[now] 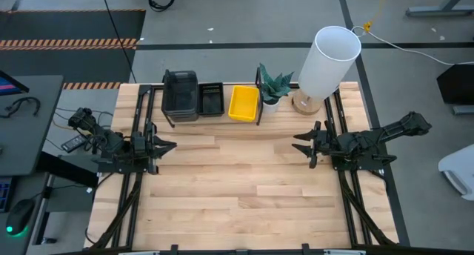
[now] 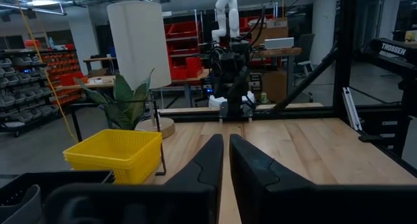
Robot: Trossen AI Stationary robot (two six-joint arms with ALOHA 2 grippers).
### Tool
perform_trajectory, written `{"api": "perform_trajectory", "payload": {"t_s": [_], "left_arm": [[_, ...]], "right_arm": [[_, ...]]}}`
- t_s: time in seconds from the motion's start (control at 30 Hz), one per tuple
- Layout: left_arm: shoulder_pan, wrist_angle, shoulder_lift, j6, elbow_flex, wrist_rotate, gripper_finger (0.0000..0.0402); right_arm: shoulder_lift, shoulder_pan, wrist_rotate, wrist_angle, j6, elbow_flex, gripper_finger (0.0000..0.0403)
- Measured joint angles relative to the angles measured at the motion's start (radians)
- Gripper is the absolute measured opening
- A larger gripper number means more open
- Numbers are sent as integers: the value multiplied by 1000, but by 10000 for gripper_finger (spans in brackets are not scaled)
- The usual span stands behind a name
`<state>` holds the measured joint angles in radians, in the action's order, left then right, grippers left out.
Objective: Stack baskets on shelf by color
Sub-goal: Return to Home Position
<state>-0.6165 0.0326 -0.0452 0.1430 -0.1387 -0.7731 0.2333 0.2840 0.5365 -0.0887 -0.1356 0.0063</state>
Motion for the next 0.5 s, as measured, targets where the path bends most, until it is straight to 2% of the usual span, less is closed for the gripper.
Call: {"api": "perform_trajectory", "payload": {"t_s": [0.27,0.5], "left_arm": [[0,0,0,0,0,0,25],[0,0,0,0,0,0,33]], "right_arm": [[0,0,0,0,0,0,172],[0,0,0,0,0,0,172]]}}
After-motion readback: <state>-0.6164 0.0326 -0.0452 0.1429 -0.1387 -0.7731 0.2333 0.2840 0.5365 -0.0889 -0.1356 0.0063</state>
